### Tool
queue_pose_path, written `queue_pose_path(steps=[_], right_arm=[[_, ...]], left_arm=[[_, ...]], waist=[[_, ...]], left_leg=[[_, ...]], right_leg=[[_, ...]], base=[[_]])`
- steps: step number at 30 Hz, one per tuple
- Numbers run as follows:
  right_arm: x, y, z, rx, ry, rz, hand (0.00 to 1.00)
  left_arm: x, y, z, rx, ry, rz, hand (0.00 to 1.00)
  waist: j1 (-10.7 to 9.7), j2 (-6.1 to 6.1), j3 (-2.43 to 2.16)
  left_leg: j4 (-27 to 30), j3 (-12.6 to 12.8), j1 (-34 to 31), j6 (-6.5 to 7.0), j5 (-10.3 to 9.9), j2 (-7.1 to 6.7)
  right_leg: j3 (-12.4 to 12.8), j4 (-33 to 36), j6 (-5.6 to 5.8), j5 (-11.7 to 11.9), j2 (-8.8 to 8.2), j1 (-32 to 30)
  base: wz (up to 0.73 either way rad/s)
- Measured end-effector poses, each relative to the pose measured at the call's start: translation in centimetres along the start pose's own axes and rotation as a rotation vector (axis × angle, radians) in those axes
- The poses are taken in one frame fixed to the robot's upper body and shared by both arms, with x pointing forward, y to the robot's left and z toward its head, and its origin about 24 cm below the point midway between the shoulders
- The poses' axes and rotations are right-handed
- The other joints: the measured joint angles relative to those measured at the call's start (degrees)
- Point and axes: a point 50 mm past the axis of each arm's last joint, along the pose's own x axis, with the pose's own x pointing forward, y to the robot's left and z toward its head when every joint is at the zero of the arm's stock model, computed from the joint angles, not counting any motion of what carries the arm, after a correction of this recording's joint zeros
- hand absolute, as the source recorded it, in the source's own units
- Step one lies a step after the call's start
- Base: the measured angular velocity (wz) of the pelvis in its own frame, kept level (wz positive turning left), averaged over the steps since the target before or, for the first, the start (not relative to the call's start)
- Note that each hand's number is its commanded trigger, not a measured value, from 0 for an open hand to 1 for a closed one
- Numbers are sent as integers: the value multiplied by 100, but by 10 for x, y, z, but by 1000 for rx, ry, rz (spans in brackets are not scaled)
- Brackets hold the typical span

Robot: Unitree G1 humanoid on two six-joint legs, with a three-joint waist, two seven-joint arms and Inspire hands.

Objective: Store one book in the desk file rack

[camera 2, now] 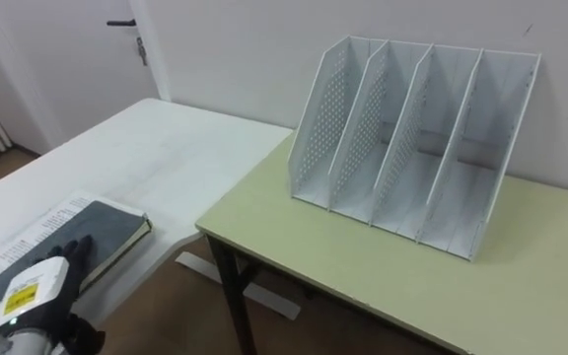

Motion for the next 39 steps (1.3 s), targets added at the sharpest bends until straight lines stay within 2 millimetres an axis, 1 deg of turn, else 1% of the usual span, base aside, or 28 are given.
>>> queue_pose_path(steps=[3, 9, 15, 19, 23, 26, 29, 32, 35, 36, 37, 39], right_arm=[[0, 0, -2, 2, 15, 1, 0], [0, 0, -4, 2, 42, -8, 0], [0, -1, -3, 5, 35, -11, 0], [0, -2, -1, 6, 29, -12, 0], [0, -2, 1, 15, 21, -15, 0], [-1, -3, 4, 25, 6, -21, 0], [-1, -4, 8, 38, -17, -25, 0], [-2, -7, 17, 36, -65, -36, 0], [-6, -12, 34, 36, -153, -59, 0], [-8, -15, 42, 39, -193, -68, 0], [-10, -17, 49, 40, -233, -75, 0], [-13, -19, 61, 40, -298, -84, 0]], left_arm=[[3, 6, -3, -7, 13, 23, 100], [4, 8, -4, -8, 24, 33, 100], [4, 8, -4, -7, 31, 33, 100], [3, 5, -4, -2, 31, 21, 100], [3, 6, -4, -5, 30, 25, 100], [3, 7, -4, -17, 29, 27, 100], [0, 8, -2, -52, 19, 31, 100], [-2, 11, 0, -62, -3, 42, 100], [-7, 19, 5, -125, -38, 59, 100], [-8, 21, 9, -155, -60, 64, 100], [-9, 23, 13, -183, -83, 65, 100], [-11, 28, 18, -223, -114, 76, 100]], waist=[[-3, 2, -3], [-9, 50, -41], [-15, 58, -42], [-45, 51, -40], [-45, 30, -36], [-30, -4, -43], [-6, -39, -40], [13, -61, -26], [63, -98, -12], [138, -111, -4], [173, -132, 9], [223, -151, 21]], left_leg=[[-3, 43, 45, 0, 0, -5], [-3, 126, 110, 0, 0, -5], [-3, 131, 131, 0, 0, -3], [-3, 128, 137, 0, 0, -10], [0, 121, 140, 10, 6, -9], [0, 116, 158, 11, 6, -7], [-1, 93, 170, 11, 6, -9], [0, 73, 112, 11, 6, -10], [17, 68, 16, 15, 9, -10], [22, 69, -9, 16, 9, -8], [30, 61, -45, 16, 9, -5], [31, 21, -87, 16, 9, -6]], right_leg=[[19, -7, 9, -1, -3, 61], [28, -1, 14, -3, -6, 96], [46, 31, 17, -8, -5, 126], [58, 74, 29, -32, -15, 129], [76, 87, 26, -34, -11, 124], [82, 84, 27, -33, -8, 134], [78, 77, 27, -33, -9, 146], [65, 67, 29, -31, -13, 111], [40, 75, 28, -27, -16, 15], [16, 78, 24, -20, -13, -26], [-5, 73, 22, -16, -13, -44], [-22, 56, 22, -16, -16, -58]], base=[[-5], [0], [0], [3], [0], [0], [0], [4], [3], [0], [4], [10]])
